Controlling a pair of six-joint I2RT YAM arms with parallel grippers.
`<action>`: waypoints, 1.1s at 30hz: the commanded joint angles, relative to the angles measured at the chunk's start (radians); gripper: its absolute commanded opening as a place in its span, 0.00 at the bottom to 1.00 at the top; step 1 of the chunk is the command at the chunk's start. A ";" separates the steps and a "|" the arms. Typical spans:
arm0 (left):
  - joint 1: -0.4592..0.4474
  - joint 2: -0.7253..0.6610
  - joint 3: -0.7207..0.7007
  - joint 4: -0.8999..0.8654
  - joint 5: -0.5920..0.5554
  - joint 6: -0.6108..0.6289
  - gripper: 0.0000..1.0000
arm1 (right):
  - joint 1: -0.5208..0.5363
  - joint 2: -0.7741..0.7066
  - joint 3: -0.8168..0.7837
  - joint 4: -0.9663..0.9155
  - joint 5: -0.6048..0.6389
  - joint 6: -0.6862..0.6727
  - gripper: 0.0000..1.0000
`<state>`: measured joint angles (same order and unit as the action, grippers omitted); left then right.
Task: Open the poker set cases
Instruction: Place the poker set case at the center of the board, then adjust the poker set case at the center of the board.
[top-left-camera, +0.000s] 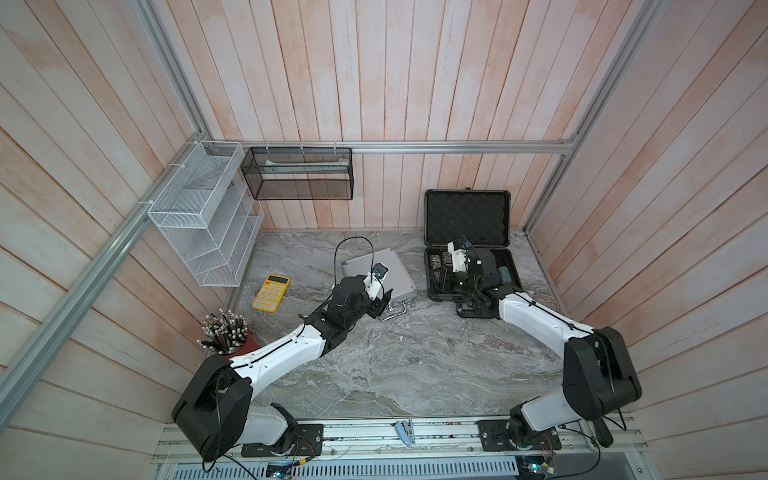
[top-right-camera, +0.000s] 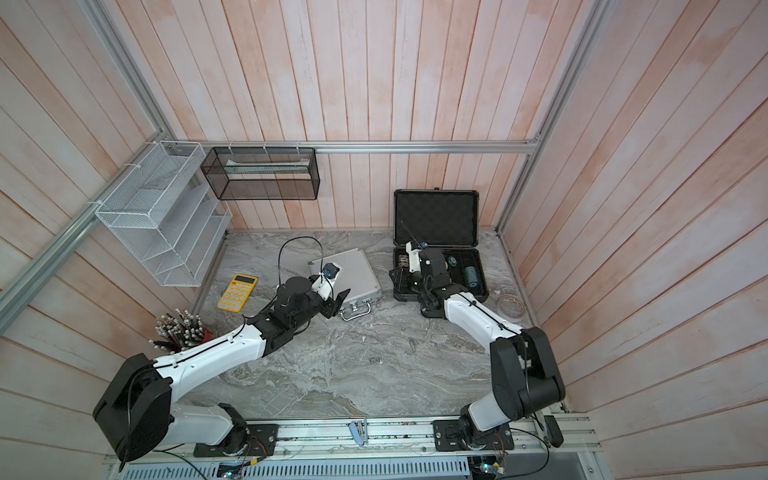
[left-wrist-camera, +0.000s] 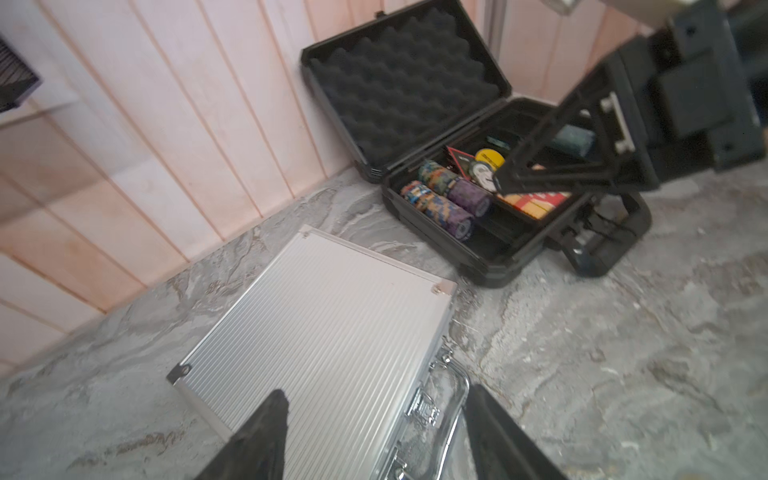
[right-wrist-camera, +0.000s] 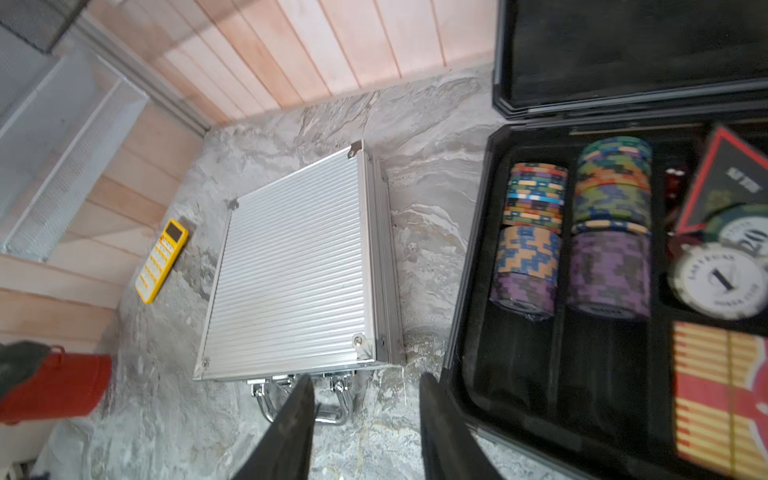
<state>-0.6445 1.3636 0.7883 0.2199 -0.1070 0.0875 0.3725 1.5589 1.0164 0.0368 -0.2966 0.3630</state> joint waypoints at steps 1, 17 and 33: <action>0.046 -0.013 -0.040 0.035 -0.122 -0.284 0.70 | 0.007 0.080 0.107 -0.140 -0.079 -0.152 0.45; 0.280 0.145 -0.037 0.030 0.072 -0.732 0.70 | 0.079 0.397 0.338 -0.151 -0.115 -0.144 0.46; 0.343 0.433 0.120 0.096 0.203 -0.682 0.69 | 0.098 0.409 0.277 -0.101 -0.047 -0.086 0.46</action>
<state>-0.3092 1.7603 0.8661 0.2752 0.0433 -0.6159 0.4564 1.9499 1.3071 -0.0826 -0.3492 0.2573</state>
